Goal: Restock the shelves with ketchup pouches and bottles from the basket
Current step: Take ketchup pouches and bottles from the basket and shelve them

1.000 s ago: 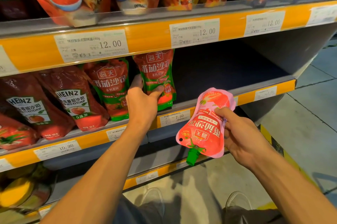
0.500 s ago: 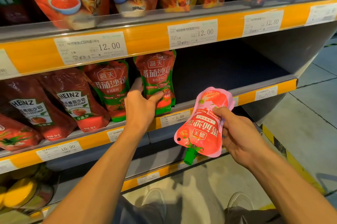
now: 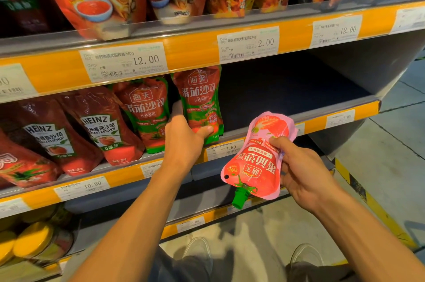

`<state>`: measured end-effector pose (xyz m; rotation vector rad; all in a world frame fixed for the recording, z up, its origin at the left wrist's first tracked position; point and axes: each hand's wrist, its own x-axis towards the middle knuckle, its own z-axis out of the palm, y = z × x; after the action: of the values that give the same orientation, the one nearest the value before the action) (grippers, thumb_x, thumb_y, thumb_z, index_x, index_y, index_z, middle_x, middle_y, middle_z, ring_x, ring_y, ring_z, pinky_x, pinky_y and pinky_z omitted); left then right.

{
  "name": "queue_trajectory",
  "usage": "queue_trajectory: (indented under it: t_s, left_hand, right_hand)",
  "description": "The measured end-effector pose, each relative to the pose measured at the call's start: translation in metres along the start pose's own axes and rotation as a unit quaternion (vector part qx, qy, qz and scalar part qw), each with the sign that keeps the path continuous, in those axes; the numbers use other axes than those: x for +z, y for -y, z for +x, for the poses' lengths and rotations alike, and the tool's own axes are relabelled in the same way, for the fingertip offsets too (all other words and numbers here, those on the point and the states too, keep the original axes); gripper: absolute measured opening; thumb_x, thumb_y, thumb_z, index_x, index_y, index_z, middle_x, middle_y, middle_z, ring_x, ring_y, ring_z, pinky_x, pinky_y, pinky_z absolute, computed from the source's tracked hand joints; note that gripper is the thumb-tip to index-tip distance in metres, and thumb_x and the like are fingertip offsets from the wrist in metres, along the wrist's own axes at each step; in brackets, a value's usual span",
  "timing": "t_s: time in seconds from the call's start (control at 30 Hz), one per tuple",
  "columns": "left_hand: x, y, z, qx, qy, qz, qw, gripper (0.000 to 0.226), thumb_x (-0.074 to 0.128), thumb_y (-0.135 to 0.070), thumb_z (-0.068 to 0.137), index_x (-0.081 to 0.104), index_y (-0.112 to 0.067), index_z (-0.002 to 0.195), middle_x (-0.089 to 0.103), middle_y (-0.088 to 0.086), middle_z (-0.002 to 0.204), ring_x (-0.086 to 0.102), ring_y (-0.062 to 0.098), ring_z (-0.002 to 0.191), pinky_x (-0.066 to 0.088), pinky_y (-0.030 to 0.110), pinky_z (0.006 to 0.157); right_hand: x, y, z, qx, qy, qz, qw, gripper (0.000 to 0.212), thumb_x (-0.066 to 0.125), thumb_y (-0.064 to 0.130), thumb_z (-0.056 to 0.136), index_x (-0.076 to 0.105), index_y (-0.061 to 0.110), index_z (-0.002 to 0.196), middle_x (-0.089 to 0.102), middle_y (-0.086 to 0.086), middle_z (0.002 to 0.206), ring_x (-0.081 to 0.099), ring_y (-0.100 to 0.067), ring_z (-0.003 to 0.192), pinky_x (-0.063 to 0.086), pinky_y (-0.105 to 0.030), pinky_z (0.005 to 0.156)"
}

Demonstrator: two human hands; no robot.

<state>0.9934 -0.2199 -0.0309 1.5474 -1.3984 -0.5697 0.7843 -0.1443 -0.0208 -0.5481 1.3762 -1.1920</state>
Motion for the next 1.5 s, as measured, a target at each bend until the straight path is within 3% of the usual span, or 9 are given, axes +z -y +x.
queue_trajectory:
  t_s: [0.1, 0.3, 0.5, 0.77, 0.9, 1.2, 1.3, 1.37, 1.5]
  left_hand:
    - [0.003, 0.0, -0.005, 0.008, -0.008, 0.021, 1.0, 0.081, 0.089, -0.019, 0.073, 0.042, -0.013, 0.139, 0.063, 0.006, 0.122, 0.063, 0.022, 0.108, 0.053, 0.032, 0.087]
    - [0.007, 0.003, -0.009, 0.026, -0.024, 0.073, 0.997, 0.095, 0.091, -0.019, 0.069, 0.036, -0.014, 0.147, 0.061, 0.007, 0.12, 0.06, 0.026, 0.111, 0.046, 0.03, 0.084]
    - [0.009, 0.006, -0.007, 0.007, -0.049, 0.071, 0.996, 0.082, 0.091, -0.025, 0.069, 0.047, -0.008, 0.136, 0.059, -0.001, 0.106, 0.053, 0.014, 0.096, 0.044, 0.029, 0.078]
    - [0.015, 0.006, -0.009, -0.018, -0.049, 0.078, 0.996, 0.065, 0.089, -0.021, 0.073, 0.047, -0.007, 0.121, 0.046, -0.012, 0.088, 0.058, 0.02, 0.092, 0.045, 0.03, 0.073]
    - [0.014, 0.003, -0.016, -0.012, -0.045, 0.07, 0.996, 0.069, 0.083, -0.021, 0.081, 0.041, -0.01, 0.135, 0.061, 0.004, 0.114, 0.062, 0.026, 0.108, 0.046, 0.029, 0.079]
    - [-0.004, -0.011, -0.039, 0.059, -0.063, 0.069, 0.994, 0.066, 0.076, -0.012, 0.087, 0.037, -0.007, 0.14, 0.05, 0.006, 0.13, 0.051, 0.019, 0.119, 0.044, 0.026, 0.09]
    - [-0.008, -0.019, -0.051, 0.186, -0.089, 0.134, 0.969, 0.055, 0.076, -0.005, 0.08, 0.046, -0.008, 0.126, 0.048, 0.006, 0.118, 0.048, 0.02, 0.109, 0.049, 0.034, 0.086]
    - [-0.008, -0.024, -0.051, 0.294, -0.039, 0.194, 0.935, 0.046, 0.075, 0.002, 0.074, 0.057, -0.008, 0.115, 0.055, 0.008, 0.11, 0.051, 0.025, 0.101, 0.05, 0.041, 0.077]
    - [-0.002, -0.029, -0.038, 0.468, 0.09, 0.374, 0.796, 0.045, 0.075, -0.005, 0.074, 0.067, -0.01, 0.118, 0.062, 0.013, 0.133, 0.056, 0.033, 0.125, 0.048, 0.044, 0.094]
  right_hand:
    - [0.0, 0.0, -0.001, 0.0, 0.002, 0.003, 1.0, 0.033, 0.074, 0.031, 0.088, 0.065, 0.012, 0.113, 0.078, -0.01, 0.094, 0.077, -0.023, 0.084, 0.063, -0.04, 0.062]
    - [0.0, 0.0, -0.001, -0.003, 0.005, 0.005, 1.0, 0.032, 0.074, 0.031, 0.088, 0.065, 0.012, 0.112, 0.078, -0.009, 0.094, 0.077, -0.022, 0.083, 0.063, -0.039, 0.062]
    - [0.0, -0.001, 0.0, -0.008, 0.0, 0.004, 1.0, 0.032, 0.074, 0.03, 0.089, 0.065, 0.011, 0.113, 0.078, -0.01, 0.095, 0.077, -0.024, 0.086, 0.063, -0.04, 0.065]
    - [-0.003, -0.001, 0.0, -0.01, 0.004, 0.005, 1.0, 0.031, 0.073, 0.031, 0.089, 0.065, 0.012, 0.112, 0.078, -0.009, 0.094, 0.077, -0.023, 0.084, 0.062, -0.039, 0.064]
    - [-0.005, 0.0, 0.001, -0.012, 0.005, 0.009, 1.0, 0.032, 0.073, 0.032, 0.089, 0.065, 0.013, 0.113, 0.078, -0.009, 0.095, 0.077, -0.023, 0.084, 0.063, -0.04, 0.066]
    - [-0.003, 0.001, -0.002, -0.006, 0.005, 0.019, 1.0, 0.03, 0.075, 0.031, 0.088, 0.065, 0.014, 0.11, 0.078, -0.008, 0.094, 0.077, -0.022, 0.085, 0.063, -0.04, 0.065]
    - [-0.004, 0.002, -0.002, -0.004, 0.005, 0.018, 1.0, 0.029, 0.075, 0.031, 0.088, 0.065, 0.014, 0.109, 0.078, -0.008, 0.093, 0.077, -0.021, 0.083, 0.062, -0.038, 0.063]
    - [-0.006, 0.003, -0.001, -0.003, 0.0, 0.02, 1.0, 0.027, 0.075, 0.03, 0.088, 0.065, 0.014, 0.108, 0.078, -0.009, 0.094, 0.077, -0.022, 0.084, 0.062, -0.039, 0.063]
    - [-0.015, 0.006, 0.0, -0.003, -0.013, 0.02, 1.0, 0.023, 0.074, 0.027, 0.089, 0.067, 0.01, 0.104, 0.078, -0.011, 0.092, 0.076, -0.021, 0.08, 0.062, -0.038, 0.061]
